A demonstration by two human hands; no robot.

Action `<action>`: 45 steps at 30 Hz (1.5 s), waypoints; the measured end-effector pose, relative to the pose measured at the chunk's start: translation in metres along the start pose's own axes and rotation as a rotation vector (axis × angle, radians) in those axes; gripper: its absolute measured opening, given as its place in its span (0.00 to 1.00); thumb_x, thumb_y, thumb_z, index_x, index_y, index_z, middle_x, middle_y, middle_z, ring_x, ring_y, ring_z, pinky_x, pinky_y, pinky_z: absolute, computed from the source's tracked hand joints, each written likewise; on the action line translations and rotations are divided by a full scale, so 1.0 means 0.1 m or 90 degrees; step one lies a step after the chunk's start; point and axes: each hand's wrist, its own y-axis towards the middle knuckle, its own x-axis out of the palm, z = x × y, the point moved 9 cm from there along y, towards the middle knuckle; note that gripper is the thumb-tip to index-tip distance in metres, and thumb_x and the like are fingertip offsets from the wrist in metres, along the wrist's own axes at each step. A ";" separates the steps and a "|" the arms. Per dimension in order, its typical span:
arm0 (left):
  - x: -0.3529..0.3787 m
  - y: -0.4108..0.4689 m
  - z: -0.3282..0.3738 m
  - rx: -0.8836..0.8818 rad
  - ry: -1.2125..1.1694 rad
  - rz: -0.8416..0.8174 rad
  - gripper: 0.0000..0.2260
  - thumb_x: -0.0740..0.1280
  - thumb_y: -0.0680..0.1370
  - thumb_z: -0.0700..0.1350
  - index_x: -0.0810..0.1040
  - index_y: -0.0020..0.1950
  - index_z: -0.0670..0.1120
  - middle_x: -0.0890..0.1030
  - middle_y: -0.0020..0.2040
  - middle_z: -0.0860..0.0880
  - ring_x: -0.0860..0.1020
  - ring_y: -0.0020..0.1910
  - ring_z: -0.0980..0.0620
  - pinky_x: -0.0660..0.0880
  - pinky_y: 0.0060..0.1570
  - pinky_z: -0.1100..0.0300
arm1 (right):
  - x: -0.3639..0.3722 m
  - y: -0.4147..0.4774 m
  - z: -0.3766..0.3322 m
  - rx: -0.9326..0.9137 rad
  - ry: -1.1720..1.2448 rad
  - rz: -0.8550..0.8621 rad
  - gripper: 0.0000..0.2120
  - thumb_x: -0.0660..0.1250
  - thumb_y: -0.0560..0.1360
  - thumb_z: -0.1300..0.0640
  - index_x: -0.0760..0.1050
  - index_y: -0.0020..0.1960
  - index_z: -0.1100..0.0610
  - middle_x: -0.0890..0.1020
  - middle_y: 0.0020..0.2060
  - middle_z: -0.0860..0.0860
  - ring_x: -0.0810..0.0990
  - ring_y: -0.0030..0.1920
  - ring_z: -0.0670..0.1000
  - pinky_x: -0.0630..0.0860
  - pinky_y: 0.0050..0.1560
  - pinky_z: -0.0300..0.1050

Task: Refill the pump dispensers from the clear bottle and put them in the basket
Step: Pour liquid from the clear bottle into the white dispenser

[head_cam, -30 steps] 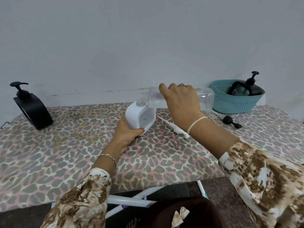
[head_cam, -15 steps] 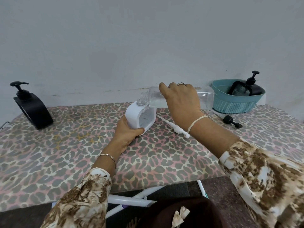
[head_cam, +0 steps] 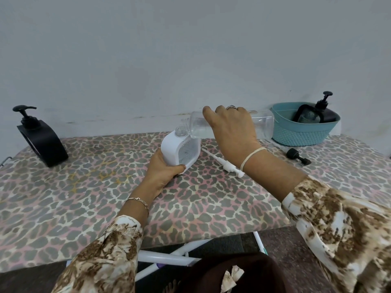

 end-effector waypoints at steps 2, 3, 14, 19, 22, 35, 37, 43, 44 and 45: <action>0.00 0.00 -0.01 -0.001 0.001 0.000 0.25 0.78 0.62 0.35 0.75 0.51 0.56 0.81 0.50 0.53 0.80 0.48 0.57 0.77 0.37 0.67 | 0.00 0.00 0.00 -0.001 -0.001 0.000 0.30 0.65 0.69 0.69 0.61 0.69 0.57 0.67 0.38 0.52 0.67 0.37 0.54 0.63 0.40 0.45; 0.00 0.01 -0.01 -0.002 0.001 0.000 0.26 0.78 0.62 0.35 0.75 0.52 0.56 0.81 0.50 0.53 0.80 0.49 0.57 0.77 0.38 0.66 | 0.00 0.00 0.00 -0.001 0.000 0.000 0.30 0.65 0.69 0.69 0.61 0.69 0.57 0.67 0.38 0.52 0.67 0.37 0.54 0.63 0.40 0.45; 0.00 0.01 -0.02 0.000 -0.011 -0.005 0.26 0.78 0.63 0.33 0.76 0.54 0.53 0.82 0.51 0.51 0.80 0.50 0.54 0.79 0.44 0.59 | 0.00 0.01 0.00 -0.003 0.003 -0.001 0.30 0.65 0.70 0.69 0.61 0.68 0.57 0.68 0.39 0.52 0.67 0.38 0.54 0.64 0.41 0.45; 0.01 0.01 -0.02 -0.001 -0.011 -0.006 0.27 0.78 0.62 0.34 0.75 0.55 0.53 0.82 0.52 0.51 0.80 0.50 0.54 0.79 0.46 0.57 | 0.00 0.00 0.00 -0.002 0.005 -0.002 0.29 0.65 0.70 0.69 0.61 0.68 0.57 0.68 0.39 0.52 0.67 0.38 0.54 0.63 0.41 0.45; 0.00 0.01 -0.01 0.002 -0.012 -0.004 0.26 0.78 0.62 0.34 0.75 0.52 0.56 0.81 0.50 0.53 0.80 0.49 0.56 0.79 0.42 0.62 | -0.01 0.00 -0.01 -0.003 0.004 -0.001 0.30 0.65 0.70 0.69 0.61 0.69 0.57 0.68 0.39 0.52 0.67 0.38 0.54 0.63 0.42 0.45; 0.01 -0.01 0.01 0.002 -0.023 -0.009 0.26 0.78 0.63 0.33 0.75 0.53 0.55 0.81 0.51 0.52 0.80 0.50 0.54 0.78 0.43 0.61 | 0.00 0.01 -0.01 -0.001 -0.001 0.005 0.29 0.64 0.71 0.69 0.61 0.69 0.57 0.70 0.39 0.53 0.67 0.38 0.54 0.63 0.41 0.46; 0.01 -0.01 0.01 0.004 -0.022 -0.009 0.26 0.78 0.63 0.33 0.75 0.54 0.55 0.81 0.51 0.52 0.80 0.50 0.55 0.79 0.44 0.60 | 0.00 0.00 0.00 -0.002 -0.005 0.006 0.29 0.65 0.71 0.68 0.61 0.69 0.57 0.74 0.41 0.53 0.67 0.38 0.54 0.63 0.41 0.46; 0.01 -0.01 0.02 0.003 -0.018 -0.002 0.25 0.78 0.63 0.33 0.75 0.51 0.55 0.82 0.49 0.53 0.80 0.47 0.57 0.77 0.37 0.68 | 0.01 0.01 0.00 0.001 -0.007 0.005 0.29 0.64 0.70 0.69 0.61 0.68 0.57 0.67 0.39 0.52 0.67 0.38 0.54 0.63 0.41 0.45; 0.01 -0.01 0.02 0.003 -0.017 -0.003 0.25 0.78 0.62 0.33 0.75 0.51 0.55 0.82 0.49 0.53 0.80 0.47 0.58 0.77 0.37 0.68 | 0.01 0.01 0.00 0.001 -0.007 0.006 0.29 0.64 0.70 0.69 0.61 0.68 0.57 0.67 0.38 0.52 0.67 0.38 0.54 0.63 0.40 0.45; 0.01 -0.01 0.02 0.003 -0.017 -0.003 0.25 0.78 0.62 0.33 0.75 0.50 0.55 0.82 0.50 0.53 0.80 0.47 0.58 0.77 0.37 0.68 | 0.02 0.01 0.00 0.000 -0.007 0.007 0.29 0.64 0.70 0.69 0.61 0.68 0.57 0.67 0.38 0.52 0.67 0.37 0.54 0.63 0.40 0.45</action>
